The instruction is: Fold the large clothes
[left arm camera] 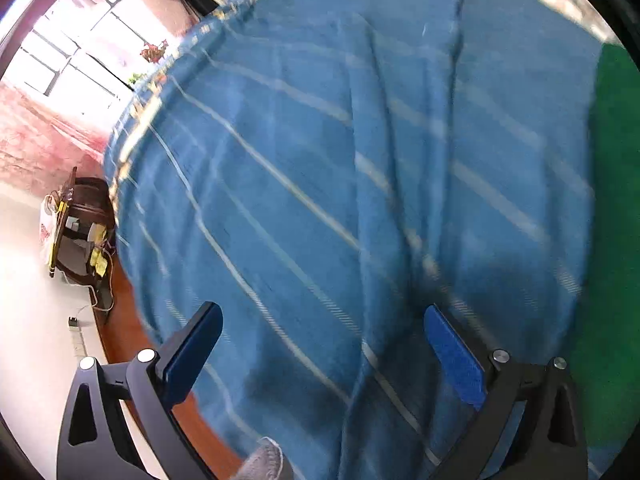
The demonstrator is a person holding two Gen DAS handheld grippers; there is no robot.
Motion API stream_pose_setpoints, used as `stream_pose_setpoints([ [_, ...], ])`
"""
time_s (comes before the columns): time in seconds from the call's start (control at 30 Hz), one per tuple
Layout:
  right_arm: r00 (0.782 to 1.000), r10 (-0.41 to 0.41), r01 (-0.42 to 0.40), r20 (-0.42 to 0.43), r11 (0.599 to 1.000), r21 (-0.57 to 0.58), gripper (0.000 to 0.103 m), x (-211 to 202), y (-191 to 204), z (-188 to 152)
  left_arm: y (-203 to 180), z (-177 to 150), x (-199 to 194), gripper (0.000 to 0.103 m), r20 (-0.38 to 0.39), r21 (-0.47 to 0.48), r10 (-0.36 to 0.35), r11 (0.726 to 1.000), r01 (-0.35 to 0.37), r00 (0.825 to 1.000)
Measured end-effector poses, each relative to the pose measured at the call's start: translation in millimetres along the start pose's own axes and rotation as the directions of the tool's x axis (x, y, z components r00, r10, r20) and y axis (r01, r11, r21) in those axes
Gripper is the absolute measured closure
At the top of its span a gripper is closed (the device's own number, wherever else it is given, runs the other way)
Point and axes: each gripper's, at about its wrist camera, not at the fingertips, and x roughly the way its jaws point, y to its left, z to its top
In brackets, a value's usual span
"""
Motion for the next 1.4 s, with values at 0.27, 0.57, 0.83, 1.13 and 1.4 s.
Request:
stream_pose_setpoints([
  [0.27, 0.983, 0.0, 0.013, 0.185, 0.998, -0.069, 0.081, -83.6, 19.2, -40.3, -31.4, 15.6, -102.2, 0.0, 0.103, 0.041, -0.238, 0.971, 0.235, 0.966],
  [0.57, 0.982, -0.184, 0.185, 0.038, 0.983, -0.024, 0.056, -30.7, -26.2, 13.0, -106.0, 16.4, -68.5, 0.0, 0.119, 0.277, -0.136, 0.956, 0.099, 0.983],
  [0.83, 0.956, -0.138, 0.204, 0.26, 0.948, -0.244, 0.025, -94.7, 33.2, 33.6, -123.7, 57.8, -92.4, 0.0, 0.07, 0.224, -0.266, 0.943, 0.245, 0.961],
  [1.13, 0.992, -0.059, 0.09, 0.113, 0.953, -0.288, 0.081, -15.2, 63.0, 120.6, -180.5, 75.9, -80.5, 0.0, 0.099, 0.327, -0.195, 0.933, 0.153, 0.976],
  [1.4, 0.95, -0.096, 0.16, 0.297, 0.967, -0.199, 0.092, -37.7, 70.2, 121.1, -187.5, 72.0, -78.1, 0.0, 0.074, 0.35, -0.229, 0.917, 0.19, 0.971],
])
